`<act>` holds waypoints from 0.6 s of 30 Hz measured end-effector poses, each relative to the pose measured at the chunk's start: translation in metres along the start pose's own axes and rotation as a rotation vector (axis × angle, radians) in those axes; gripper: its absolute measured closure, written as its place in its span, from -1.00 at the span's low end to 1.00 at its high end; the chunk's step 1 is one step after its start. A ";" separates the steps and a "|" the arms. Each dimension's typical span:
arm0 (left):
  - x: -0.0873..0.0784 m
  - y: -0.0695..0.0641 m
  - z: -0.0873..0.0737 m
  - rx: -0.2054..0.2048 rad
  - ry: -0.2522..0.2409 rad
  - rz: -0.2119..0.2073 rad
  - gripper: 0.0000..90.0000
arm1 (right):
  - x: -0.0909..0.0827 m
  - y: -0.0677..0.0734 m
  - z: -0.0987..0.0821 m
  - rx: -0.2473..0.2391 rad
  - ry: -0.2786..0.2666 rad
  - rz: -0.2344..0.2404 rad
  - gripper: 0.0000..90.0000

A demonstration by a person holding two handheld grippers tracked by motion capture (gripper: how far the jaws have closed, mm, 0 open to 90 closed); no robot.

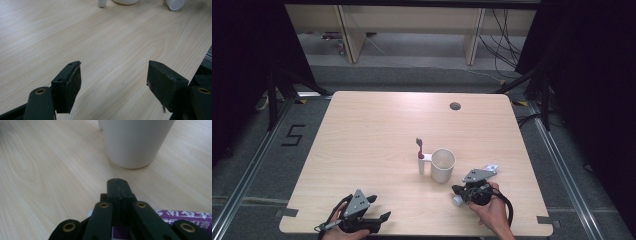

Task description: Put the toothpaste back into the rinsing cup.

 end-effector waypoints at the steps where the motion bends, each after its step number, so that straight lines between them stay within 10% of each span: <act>1: -0.001 0.000 -0.001 0.004 0.008 -0.001 -0.40 | 0.001 0.001 0.000 0.001 -0.018 -0.003 0.99; 18: -0.001 -0.004 0.001 0.035 0.000 -0.028 -0.39 | -0.031 0.000 -0.026 -0.019 0.057 -0.004 0.98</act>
Point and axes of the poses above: each handheld gripper's, and its own axes: x roughly forward along the jaws, z roughly out of its top, y roughly to its left, the point moved 7 cm from there along x, roughly forward along the jaws, and after that the axes turned 11 degrees about x, right-handed, at the moved point
